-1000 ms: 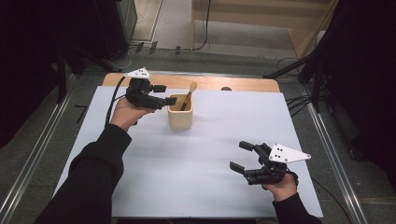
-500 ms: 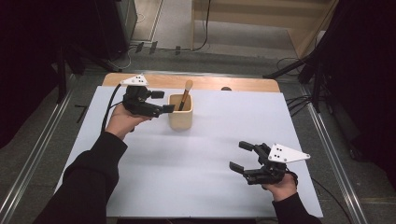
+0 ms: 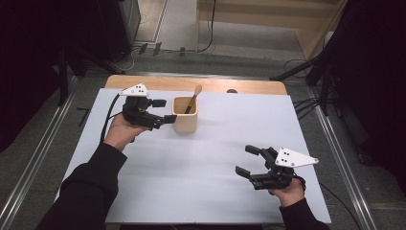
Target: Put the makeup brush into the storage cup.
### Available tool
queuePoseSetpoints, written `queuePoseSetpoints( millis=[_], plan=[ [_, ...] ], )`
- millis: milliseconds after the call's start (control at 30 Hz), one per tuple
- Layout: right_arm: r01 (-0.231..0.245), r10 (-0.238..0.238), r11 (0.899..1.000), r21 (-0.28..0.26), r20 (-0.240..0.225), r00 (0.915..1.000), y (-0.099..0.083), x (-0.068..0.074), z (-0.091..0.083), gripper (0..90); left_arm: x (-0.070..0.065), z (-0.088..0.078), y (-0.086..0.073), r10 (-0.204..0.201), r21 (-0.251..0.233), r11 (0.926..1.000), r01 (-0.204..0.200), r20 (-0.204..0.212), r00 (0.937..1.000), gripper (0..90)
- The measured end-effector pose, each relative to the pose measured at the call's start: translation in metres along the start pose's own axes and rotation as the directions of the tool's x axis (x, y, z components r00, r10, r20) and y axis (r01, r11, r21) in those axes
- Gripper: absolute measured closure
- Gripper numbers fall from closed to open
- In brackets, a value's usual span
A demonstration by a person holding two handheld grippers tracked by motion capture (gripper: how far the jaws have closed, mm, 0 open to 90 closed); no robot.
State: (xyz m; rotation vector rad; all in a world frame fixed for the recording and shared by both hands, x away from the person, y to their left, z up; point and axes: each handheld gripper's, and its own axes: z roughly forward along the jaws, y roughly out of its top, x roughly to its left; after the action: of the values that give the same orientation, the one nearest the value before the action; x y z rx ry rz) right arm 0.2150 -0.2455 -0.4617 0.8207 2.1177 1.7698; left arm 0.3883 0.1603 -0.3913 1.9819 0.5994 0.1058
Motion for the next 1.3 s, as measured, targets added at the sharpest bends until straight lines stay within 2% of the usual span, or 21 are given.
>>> queuePoseSetpoints(
  millis=[133, 200, 567, 733, 1033, 1200, 1300],
  plan=[
    [-0.002, 0.002, 1.000, 0.001, 0.002, 1.0000, 0.000, 0.000, 0.000, 20.4, -0.003, -0.004, -0.005, 0.004, -0.014, 0.9999, -0.004, 0.007, 1.0000, 16.5],
    [-0.002, 0.002, 1.000, 0.001, 0.002, 1.0000, 0.000, 0.000, 0.000, 20.4, -0.004, -0.007, -0.007, 0.014, -0.024, 0.9996, -0.014, -0.004, 0.9999, 15.6],
    [0.003, -0.003, 1.000, 0.002, 0.001, 1.0000, 0.000, 0.001, 0.000, 20.4, -0.009, -0.015, -0.020, 0.028, -0.031, 0.9991, -0.029, -0.014, 0.9995, 15.2],
    [0.011, -0.011, 1.000, -0.013, -0.008, 0.9999, 0.000, 0.001, 0.000, 20.4, -0.012, -0.019, -0.026, 0.036, -0.042, 0.9985, -0.036, -0.013, 0.9993, 15.0],
    [0.009, -0.010, 1.000, -0.014, -0.007, 0.9999, 0.000, 0.001, 0.000, 20.3, -0.022, -0.026, -0.041, 0.047, -0.050, 0.9976, -0.047, -0.018, 0.9988, 15.0],
    [0.006, -0.006, 1.000, -0.019, -0.001, 1.0000, 0.000, 0.000, -0.001, 20.3, -0.030, -0.031, -0.050, 0.083, -0.050, 0.9952, -0.084, -0.017, 0.9964, 15.1],
    [0.005, -0.005, 1.000, -0.017, 0.004, 1.0000, -0.001, -0.001, -0.002, 20.3, -0.033, -0.035, -0.053, 0.083, -0.066, 0.9944, -0.083, -0.008, 0.9965, 15.1]
  ],
)
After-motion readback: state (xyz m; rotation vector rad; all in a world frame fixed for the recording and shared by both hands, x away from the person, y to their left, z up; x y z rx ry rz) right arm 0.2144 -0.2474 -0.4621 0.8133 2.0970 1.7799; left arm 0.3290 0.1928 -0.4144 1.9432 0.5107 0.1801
